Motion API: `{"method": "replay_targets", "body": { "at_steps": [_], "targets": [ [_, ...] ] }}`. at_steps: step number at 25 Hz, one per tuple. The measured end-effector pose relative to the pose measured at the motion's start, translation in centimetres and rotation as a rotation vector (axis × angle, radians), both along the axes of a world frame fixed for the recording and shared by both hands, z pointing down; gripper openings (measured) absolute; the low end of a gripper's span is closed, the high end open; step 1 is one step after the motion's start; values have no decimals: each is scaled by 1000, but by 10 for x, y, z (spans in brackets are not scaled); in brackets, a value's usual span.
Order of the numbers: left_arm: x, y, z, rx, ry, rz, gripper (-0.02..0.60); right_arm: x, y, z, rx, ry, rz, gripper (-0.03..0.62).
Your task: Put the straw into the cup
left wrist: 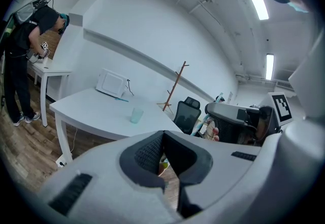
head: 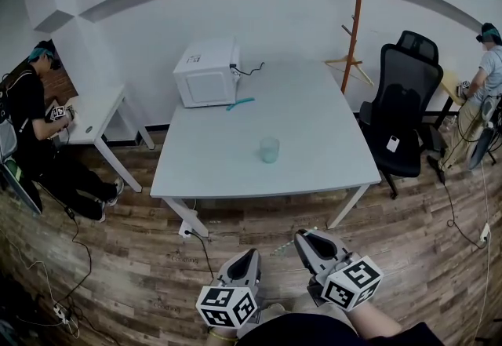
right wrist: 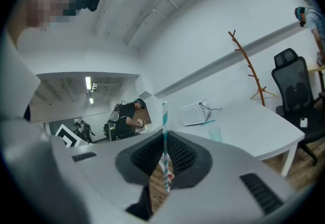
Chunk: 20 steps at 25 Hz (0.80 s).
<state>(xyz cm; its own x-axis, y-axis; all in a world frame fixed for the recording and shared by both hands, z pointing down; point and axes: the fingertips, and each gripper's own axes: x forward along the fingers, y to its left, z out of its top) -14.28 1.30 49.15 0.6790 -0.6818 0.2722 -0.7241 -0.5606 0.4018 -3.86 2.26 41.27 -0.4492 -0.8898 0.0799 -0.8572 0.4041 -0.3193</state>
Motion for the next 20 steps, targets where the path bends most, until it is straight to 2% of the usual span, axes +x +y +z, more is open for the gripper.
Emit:
{"method": "replay_targets", "body": {
  "at_steps": [9,20],
  "targets": [
    [-1,-15,1,-12,-12,2,18,6,-11,5,-21,-25,28,40],
    [11,-58,4,-6,-23,-35,18,12,-65,4,-4,-40,-25,40]
  ]
}}
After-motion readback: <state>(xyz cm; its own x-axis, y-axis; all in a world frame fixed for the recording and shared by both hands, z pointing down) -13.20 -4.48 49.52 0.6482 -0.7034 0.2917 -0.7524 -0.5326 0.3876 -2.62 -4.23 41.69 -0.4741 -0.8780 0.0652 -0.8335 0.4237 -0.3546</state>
